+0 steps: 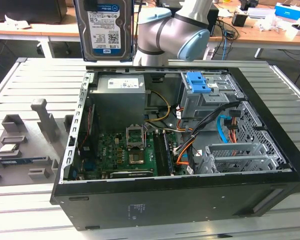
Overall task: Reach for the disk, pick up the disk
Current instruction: 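Pick up the disk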
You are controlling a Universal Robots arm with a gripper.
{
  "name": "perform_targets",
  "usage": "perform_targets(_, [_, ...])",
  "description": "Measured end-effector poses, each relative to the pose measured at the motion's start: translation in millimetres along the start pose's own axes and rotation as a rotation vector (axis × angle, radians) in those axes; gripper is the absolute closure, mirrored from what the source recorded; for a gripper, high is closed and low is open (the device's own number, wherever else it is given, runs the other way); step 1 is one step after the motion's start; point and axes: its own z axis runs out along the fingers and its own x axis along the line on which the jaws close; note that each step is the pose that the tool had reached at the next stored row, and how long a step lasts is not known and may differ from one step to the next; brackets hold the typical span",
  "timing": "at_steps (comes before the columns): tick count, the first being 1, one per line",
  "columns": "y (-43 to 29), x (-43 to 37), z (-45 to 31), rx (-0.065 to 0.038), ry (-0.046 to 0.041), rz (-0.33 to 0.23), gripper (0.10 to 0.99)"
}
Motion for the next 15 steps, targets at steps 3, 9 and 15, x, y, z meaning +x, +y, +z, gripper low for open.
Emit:
perform_targets(3, [-7.3,0.2,-0.3,0.0,0.0,0.0,0.718])
perform_targets(9, [-34.4,0.8,-1.5,0.0,0.0,0.0,0.718])
perform_targets(15, [-51.9,0.4,-1.7,0.0,0.0,0.0,0.718])
